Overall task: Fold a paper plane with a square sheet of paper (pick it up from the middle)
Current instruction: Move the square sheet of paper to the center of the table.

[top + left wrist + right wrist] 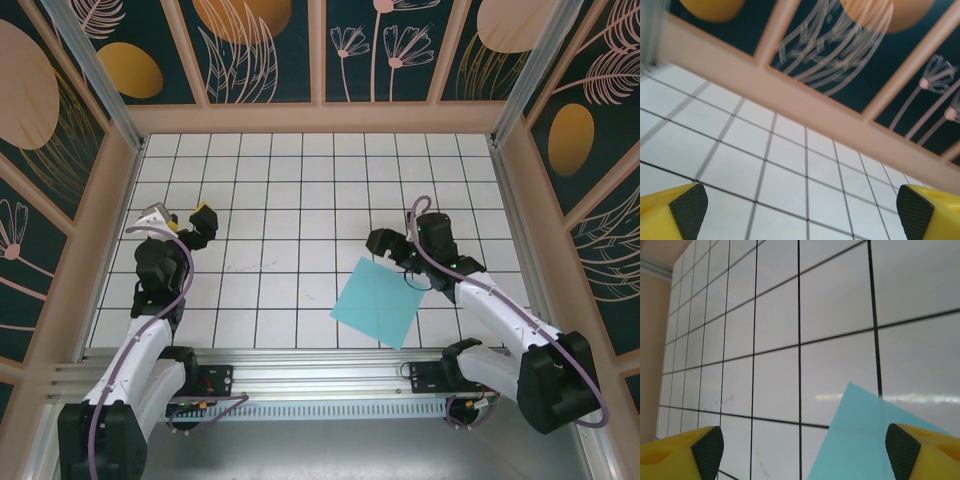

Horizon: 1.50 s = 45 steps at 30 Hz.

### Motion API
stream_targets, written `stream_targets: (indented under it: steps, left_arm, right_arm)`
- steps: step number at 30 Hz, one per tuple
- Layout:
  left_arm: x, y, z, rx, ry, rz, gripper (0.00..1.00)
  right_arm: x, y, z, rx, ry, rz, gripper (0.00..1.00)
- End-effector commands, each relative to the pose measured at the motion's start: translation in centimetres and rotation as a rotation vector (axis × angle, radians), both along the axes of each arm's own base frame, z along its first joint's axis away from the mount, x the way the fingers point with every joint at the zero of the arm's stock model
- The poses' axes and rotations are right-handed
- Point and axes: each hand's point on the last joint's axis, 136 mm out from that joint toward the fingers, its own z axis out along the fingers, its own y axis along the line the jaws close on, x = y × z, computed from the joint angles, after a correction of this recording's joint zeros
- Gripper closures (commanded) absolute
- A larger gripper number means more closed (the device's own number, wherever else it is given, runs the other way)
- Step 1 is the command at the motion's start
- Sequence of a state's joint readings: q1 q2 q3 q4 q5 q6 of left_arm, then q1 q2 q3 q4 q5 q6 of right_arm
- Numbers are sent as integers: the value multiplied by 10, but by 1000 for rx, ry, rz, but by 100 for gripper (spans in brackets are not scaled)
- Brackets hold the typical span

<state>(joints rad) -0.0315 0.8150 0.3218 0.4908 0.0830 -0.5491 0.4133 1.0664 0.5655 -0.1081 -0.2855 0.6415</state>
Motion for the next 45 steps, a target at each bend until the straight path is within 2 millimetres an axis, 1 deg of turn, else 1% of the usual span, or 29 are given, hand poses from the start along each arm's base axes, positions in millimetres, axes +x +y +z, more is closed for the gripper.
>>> stream_targets:
  steps: [1, 4, 7, 10, 14, 19, 22, 25, 27, 29, 33, 35, 37, 39, 40, 42, 43, 45]
  left_arm:
    - [-2, -29, -1, -80, 49, -171, 1]
    - [-3, -36, -11, -88, 83, -208, 1]
    - [-4, -42, -18, -97, 106, -248, 1]
    - [-4, -47, -24, -99, 127, -276, 1]
    - [-5, -49, -27, -111, 134, -287, 1]
    - [-6, -51, -36, -126, 163, -298, 1]
    - [-8, -51, -38, -134, 176, -298, 1]
    - [-11, -51, -42, -140, 175, -294, 1]
    - [-12, -51, -44, -137, 184, -296, 1]
    - [-14, -52, -46, -138, 187, -303, 1]
    - [-14, -54, -47, -139, 179, -314, 1]
    - [-14, -55, -46, -136, 174, -320, 1]
    - [-14, -55, -44, -137, 168, -319, 1]
    - [-14, -53, -42, -146, 156, -308, 1]
    - [-14, -52, -41, -154, 151, -300, 1]
    - [-14, -49, -39, -153, 132, -281, 1]
    - [-14, -47, -38, -154, 122, -273, 1]
    - [-13, -43, -35, -170, 111, -242, 1]
  right_arm:
    - [-25, -3, -27, -36, 113, -54, 16]
    - [-42, 4, -44, -18, 184, -60, 19]
    - [-58, -1, -68, -73, 248, -100, 19]
    - [-71, -2, -90, -99, 310, -97, 19]
    - [-72, 2, -101, -111, 325, -78, 19]
    - [-62, 4, -110, -159, 322, -81, 18]
    - [-52, 20, -115, -189, 315, 12, 17]
    - [-36, 38, -122, -237, 314, 104, 17]
    - [-20, 48, -124, -270, 299, 134, 18]
    - [-4, 63, -123, -278, 285, 176, 17]
    - [24, 87, -128, -316, 272, 261, 17]
    - [35, 100, -131, -333, 265, 319, 17]
    - [45, 105, -137, -386, 262, 349, 18]
    - [53, 116, -136, -416, 231, 405, 20]
    - [58, 119, -133, -429, 223, 413, 21]
    - [67, 123, -119, -464, 181, 404, 22]
    - [71, 122, -110, -476, 157, 388, 22]
    - [78, 115, -89, -496, 108, 319, 20]
